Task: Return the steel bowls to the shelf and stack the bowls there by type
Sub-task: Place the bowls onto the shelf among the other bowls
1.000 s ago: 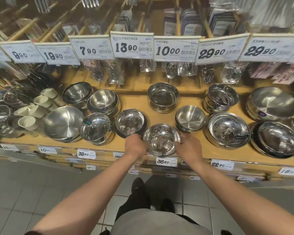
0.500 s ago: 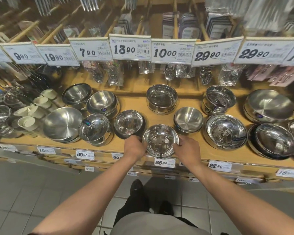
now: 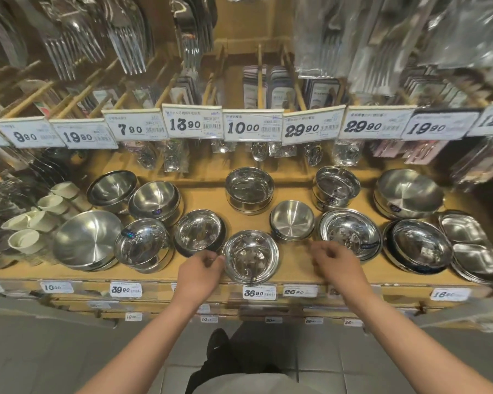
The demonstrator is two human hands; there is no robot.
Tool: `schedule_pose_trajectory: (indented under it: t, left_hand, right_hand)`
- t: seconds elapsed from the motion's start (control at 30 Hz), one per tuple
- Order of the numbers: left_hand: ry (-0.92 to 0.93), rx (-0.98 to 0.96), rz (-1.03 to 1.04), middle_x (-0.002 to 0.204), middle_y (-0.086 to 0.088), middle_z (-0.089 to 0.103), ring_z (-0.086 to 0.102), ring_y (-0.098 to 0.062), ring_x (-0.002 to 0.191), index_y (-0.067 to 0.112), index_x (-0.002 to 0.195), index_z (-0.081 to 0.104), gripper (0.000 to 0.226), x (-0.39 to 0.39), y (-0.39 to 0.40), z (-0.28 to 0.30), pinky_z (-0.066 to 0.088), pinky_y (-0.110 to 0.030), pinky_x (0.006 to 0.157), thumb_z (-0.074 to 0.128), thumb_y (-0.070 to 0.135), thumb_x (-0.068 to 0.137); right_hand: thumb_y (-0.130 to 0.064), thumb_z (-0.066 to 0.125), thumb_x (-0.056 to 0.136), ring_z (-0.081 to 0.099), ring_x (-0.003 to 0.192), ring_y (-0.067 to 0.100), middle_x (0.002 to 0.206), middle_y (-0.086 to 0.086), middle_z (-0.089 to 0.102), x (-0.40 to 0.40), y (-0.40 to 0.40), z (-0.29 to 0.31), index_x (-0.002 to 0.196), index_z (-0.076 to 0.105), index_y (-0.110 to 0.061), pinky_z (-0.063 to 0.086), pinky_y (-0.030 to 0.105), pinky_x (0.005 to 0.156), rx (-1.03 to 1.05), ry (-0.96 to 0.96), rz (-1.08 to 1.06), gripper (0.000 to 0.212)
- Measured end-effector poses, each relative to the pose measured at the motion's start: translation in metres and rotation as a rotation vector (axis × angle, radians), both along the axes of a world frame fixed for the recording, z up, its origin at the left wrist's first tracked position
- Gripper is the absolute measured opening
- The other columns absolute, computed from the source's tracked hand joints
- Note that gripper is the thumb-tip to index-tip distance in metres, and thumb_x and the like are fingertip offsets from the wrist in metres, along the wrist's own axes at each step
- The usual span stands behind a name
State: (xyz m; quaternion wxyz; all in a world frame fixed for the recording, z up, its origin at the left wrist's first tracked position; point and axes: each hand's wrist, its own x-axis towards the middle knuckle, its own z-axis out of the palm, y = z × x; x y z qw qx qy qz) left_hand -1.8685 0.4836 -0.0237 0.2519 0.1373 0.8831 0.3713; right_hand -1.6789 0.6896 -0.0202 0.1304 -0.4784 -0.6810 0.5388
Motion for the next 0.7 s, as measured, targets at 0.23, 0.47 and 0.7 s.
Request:
schedule_pose_trajectory:
  t: [0.23,0.47,0.7]
  left_hand:
    - [-0.048,0.195,-0.067,0.073,0.009,0.069,0.064,-0.003,0.060,0.027,0.094,0.070,0.011,0.013,0.026,0.024,0.059,-0.034,0.067,0.061,0.027,0.099]
    - [-0.130,0.216,-0.171,0.079,0.006,0.070,0.063,-0.007,0.064,0.024,0.095,0.071,0.011,0.023,0.051,0.023,0.052,-0.026,0.061,0.060,0.026,0.099]
    - [-0.170,0.181,-0.197,0.089,0.003,0.073,0.066,0.001,0.054,0.022,0.098,0.071,0.011,0.015,0.071,0.025,0.054,-0.019,0.053,0.060,0.023,0.098]
  right_hand:
    - [-0.031,0.058,0.100,0.069,0.101,0.026,0.106,-0.001,0.075,0.062,0.030,0.025,0.101,0.072,-0.031,0.055,0.053,0.096,-0.073,0.118,-0.140,0.014]
    - [-0.021,0.053,0.103,0.064,0.085,0.029,0.090,0.012,0.068,0.090,0.026,0.021,0.101,0.071,-0.010,0.056,0.049,0.089,-0.137,0.126,-0.253,0.021]
    - [-0.016,0.056,0.101,0.063,0.081,0.023,0.086,0.007,0.067,0.095,0.011,0.017,0.097,0.069,-0.009,0.055,0.030,0.069,-0.173,0.139,-0.377,0.015]
